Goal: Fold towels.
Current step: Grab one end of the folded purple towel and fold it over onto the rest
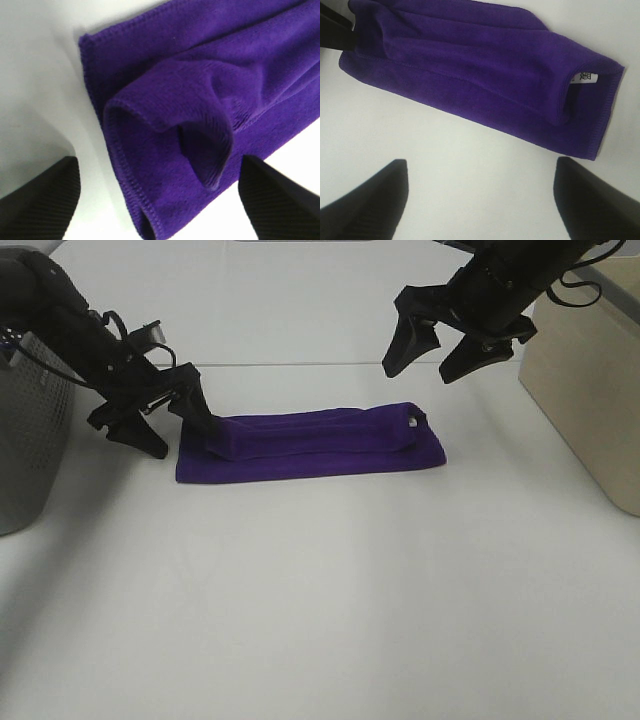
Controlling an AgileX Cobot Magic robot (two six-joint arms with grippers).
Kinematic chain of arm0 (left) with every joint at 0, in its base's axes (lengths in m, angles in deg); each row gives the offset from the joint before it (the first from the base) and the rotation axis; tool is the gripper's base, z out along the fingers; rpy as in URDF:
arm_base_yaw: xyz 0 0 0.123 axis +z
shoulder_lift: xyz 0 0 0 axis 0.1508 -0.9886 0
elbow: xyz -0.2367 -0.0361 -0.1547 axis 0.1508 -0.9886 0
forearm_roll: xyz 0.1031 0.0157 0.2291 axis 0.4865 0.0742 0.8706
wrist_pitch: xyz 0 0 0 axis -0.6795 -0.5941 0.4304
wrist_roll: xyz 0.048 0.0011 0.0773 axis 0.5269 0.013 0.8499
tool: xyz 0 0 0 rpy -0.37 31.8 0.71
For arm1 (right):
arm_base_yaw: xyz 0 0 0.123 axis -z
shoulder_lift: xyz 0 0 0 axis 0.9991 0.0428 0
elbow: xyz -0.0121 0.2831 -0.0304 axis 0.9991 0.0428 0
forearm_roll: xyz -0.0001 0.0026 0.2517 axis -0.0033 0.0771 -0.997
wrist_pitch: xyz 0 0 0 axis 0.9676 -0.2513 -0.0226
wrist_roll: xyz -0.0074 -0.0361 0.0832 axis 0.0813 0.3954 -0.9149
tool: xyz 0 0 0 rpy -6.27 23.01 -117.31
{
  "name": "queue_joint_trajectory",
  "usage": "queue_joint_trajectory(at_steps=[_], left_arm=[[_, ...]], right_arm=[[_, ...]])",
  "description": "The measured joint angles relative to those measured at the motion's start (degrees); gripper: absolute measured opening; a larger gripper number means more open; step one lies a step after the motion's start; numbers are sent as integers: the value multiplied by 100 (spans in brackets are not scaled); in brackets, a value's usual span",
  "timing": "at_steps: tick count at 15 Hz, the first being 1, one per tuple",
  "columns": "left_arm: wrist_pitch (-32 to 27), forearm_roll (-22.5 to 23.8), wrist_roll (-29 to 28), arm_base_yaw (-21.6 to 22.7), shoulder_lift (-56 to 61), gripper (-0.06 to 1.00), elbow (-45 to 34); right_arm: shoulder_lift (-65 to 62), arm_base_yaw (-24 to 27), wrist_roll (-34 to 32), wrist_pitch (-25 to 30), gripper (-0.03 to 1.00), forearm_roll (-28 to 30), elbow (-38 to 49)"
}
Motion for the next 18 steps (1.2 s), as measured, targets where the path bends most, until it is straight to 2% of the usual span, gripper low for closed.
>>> queue_joint_trajectory(at_steps=[2, 6, 8, 10, 13, 14, 18], left_arm=[[17, -80, 0, -6, -6, 80, 0], [269, -321, -149, -533, -120, 78, 46], [430, -344, -252, -722, -149, 74, 63], [556, -292, -327, -756, -195, 56, 63], [579, -80, -298, -756, -246, 11, 63], [579, -29, -206, -756, -241, 5, 63], [481, 653, 115, -716, 46, 4, 6]], right_arm=[[-17, 0, 0, 0, 79, 6, 0], [-17, 0, 0, 23, 79, 17, 0], [-17, 0, 0, 63, 79, 17, 0], [-17, 0, 0, 109, 79, 17, 0], [-17, 0, -52, 178, 79, 17, 0], [-17, 0, -69, 281, 79, 17, 0], [-17, 0, -149, 1329, 79, 17, 0]])
